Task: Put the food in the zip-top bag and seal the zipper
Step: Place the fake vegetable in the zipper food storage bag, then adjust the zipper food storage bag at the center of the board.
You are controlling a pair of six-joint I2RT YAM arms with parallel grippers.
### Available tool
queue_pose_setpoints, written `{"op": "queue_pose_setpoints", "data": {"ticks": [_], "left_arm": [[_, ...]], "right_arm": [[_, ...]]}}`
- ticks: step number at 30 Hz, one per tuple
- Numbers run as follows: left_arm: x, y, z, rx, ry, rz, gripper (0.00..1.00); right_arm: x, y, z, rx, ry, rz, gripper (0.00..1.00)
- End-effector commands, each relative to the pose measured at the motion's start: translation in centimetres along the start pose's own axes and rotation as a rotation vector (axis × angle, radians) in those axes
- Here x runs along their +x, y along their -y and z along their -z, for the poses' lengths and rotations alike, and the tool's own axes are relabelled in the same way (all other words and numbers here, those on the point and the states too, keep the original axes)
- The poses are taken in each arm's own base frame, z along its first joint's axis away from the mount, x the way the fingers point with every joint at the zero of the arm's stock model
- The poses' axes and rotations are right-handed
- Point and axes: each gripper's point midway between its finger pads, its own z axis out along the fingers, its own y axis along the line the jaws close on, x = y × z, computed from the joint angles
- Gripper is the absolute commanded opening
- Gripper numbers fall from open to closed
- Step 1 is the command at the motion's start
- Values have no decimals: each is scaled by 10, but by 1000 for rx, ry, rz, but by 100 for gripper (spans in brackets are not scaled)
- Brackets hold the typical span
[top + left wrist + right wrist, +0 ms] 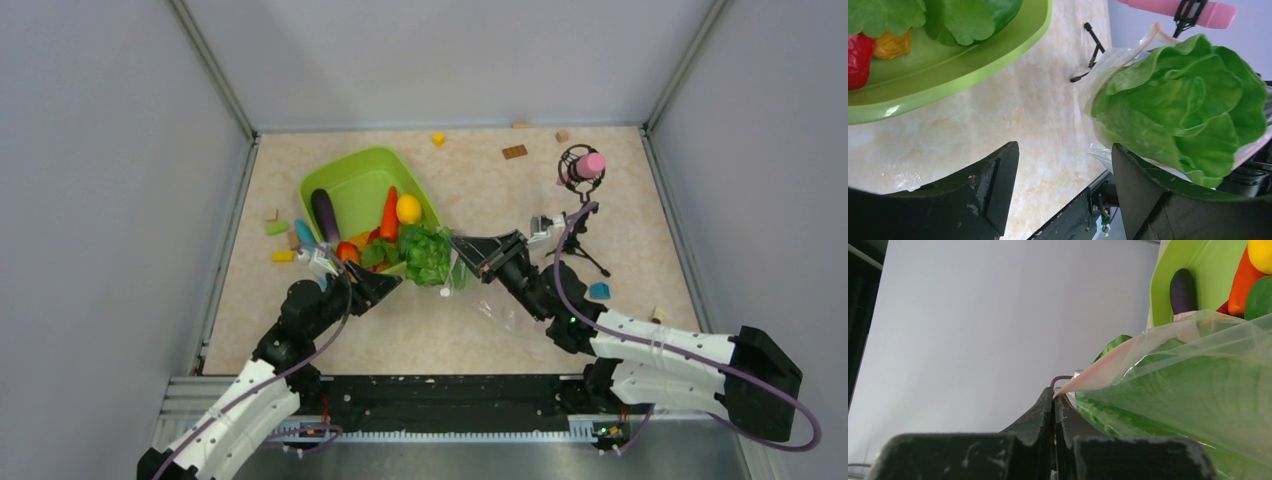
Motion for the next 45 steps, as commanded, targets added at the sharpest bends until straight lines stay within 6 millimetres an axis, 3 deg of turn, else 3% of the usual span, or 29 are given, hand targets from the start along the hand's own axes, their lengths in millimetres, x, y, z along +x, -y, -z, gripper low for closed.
{"op": "queue_pose_setpoints", "data": {"ticks": [1,21,27,36,43,45], "left_arm": [[6,0,-4,4,-38,2,72],[14,31,-20,159,-110,131,68],[17,26,-25,130,-106,136,63],[18,28,-32,125,-109,187,46],[22,35,-38,137,-128,219,41],[22,37,-40,137,-131,222,34]], "right_arm": [[-11,-51,-5,-123,35,-16,0],[2,-47,-9,-148,-16,-55,0],[8,-49,-16,-168,-38,-74,0],[17,-55,-23,-202,-61,-88,0],[22,-63,-27,-229,-59,-66,0],[25,-62,-27,-226,-70,-65,0]]}}
